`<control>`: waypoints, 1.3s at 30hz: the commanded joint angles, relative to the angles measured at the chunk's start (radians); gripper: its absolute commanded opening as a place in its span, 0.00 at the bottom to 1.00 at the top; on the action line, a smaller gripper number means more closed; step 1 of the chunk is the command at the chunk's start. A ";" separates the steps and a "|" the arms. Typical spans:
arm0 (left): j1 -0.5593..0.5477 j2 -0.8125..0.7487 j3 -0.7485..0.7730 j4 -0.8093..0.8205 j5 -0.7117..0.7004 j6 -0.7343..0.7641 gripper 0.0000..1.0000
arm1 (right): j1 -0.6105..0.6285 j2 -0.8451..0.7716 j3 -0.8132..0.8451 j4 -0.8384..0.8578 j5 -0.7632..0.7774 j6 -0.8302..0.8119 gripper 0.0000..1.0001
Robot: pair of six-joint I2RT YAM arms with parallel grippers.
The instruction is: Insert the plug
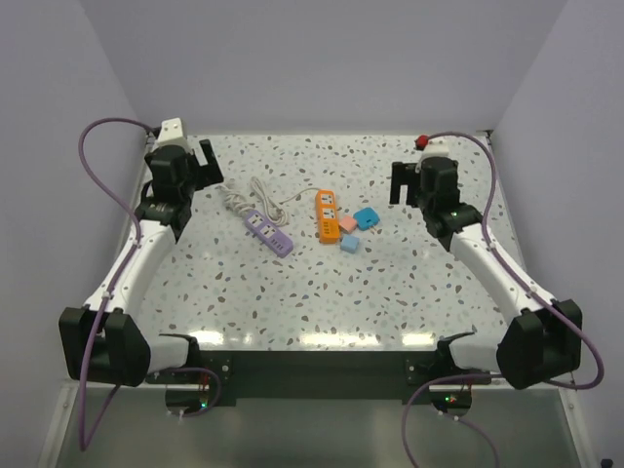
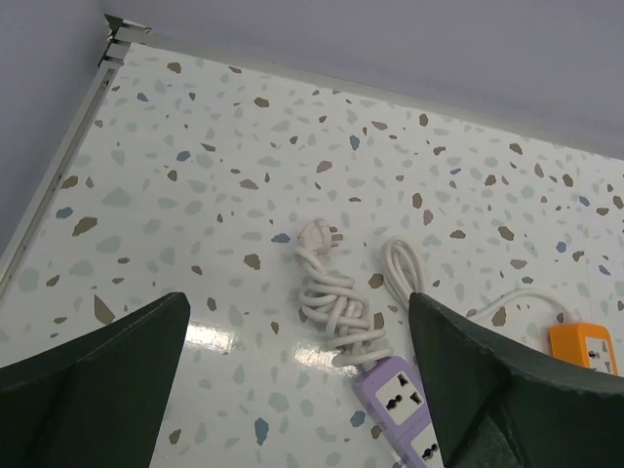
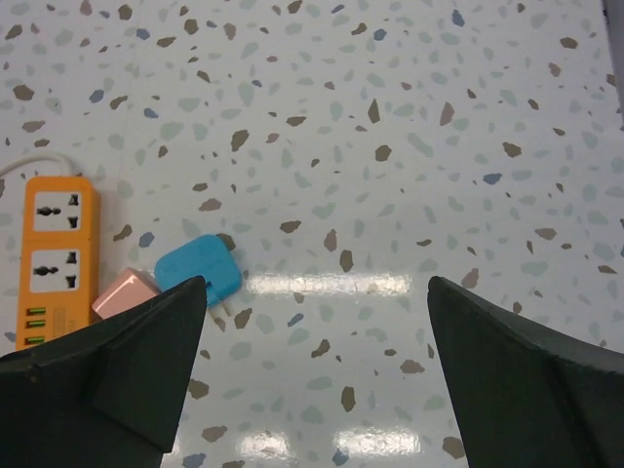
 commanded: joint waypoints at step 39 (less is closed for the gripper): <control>-0.163 0.459 0.366 -0.244 0.883 0.145 1.00 | 0.182 0.393 -0.034 0.013 -0.612 -0.256 0.94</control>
